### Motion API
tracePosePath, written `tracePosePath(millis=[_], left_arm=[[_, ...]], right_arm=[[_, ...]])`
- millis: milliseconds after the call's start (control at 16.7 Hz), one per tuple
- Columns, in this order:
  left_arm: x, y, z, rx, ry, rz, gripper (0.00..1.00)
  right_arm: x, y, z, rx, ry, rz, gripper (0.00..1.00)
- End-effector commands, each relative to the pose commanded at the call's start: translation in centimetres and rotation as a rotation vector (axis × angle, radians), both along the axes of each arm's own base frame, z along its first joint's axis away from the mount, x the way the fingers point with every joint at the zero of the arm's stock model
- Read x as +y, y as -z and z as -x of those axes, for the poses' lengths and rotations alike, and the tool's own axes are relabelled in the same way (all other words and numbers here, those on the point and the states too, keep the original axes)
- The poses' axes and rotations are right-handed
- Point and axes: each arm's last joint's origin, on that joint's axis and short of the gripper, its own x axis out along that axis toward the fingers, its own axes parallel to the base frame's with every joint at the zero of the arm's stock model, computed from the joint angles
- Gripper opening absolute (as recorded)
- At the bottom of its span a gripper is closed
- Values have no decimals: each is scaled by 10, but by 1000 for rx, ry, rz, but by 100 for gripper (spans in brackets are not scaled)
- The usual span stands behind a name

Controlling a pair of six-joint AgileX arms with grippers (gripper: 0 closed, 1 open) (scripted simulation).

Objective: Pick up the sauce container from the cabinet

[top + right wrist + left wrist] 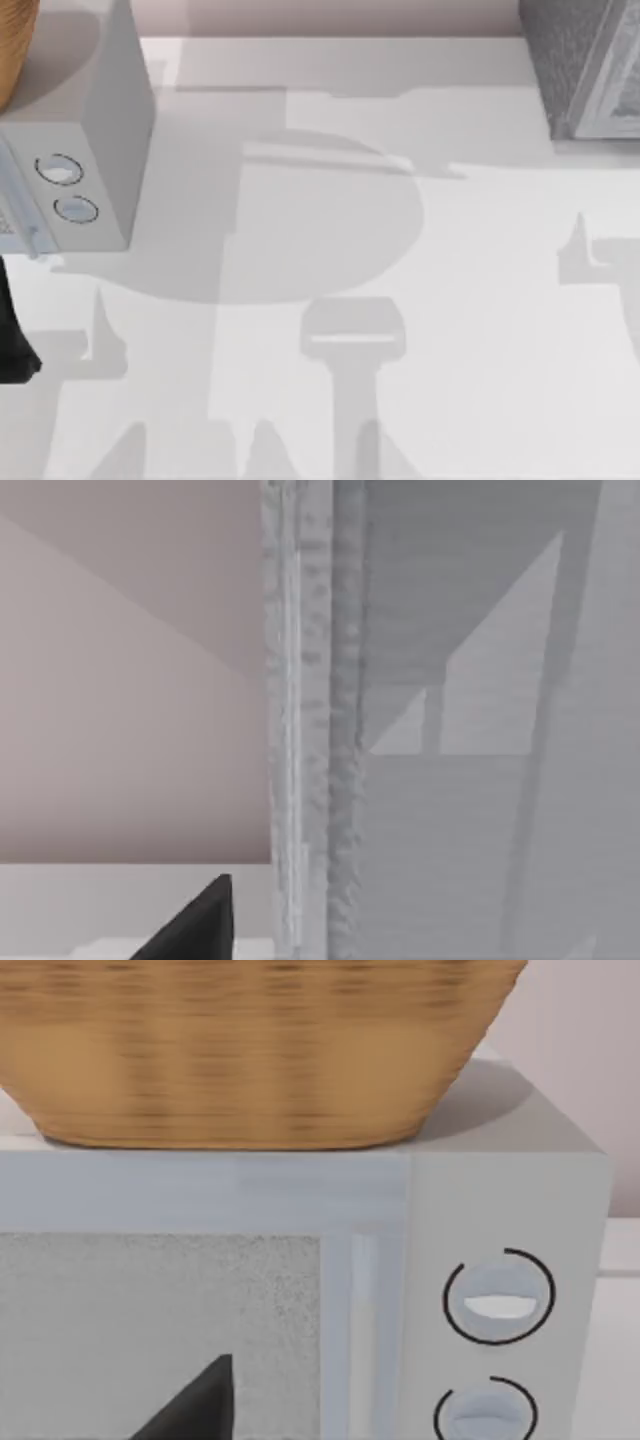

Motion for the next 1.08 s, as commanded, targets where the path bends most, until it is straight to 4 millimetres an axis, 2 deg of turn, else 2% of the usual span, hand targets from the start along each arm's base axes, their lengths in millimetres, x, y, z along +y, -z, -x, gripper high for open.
tracePosePath(millis=[240,360,480,600,780,900,1080], left_arm=[[0,0,0,0,0,0,100],[0,0,0,0,0,0,100],[0,0,0,0,0,0,100],[0,0,0,0,0,0,100],[0,0,0,0,0,0,100],[0,0,0,0,0,0,100],[0,0,0,0,0,0,100]], right_arm=[[9,-98,-29,-71,-2,-8,100],[15,-134,-46,-96,-4,-13,100],[22,-159,-66,-98,-7,-14,100],[28,-174,-87,-85,-9,-13,100],[37,-185,-113,-60,-11,-9,100],[40,-187,-121,-50,-12,-6,100],[40,-187,-122,-49,-12,-6,100]])
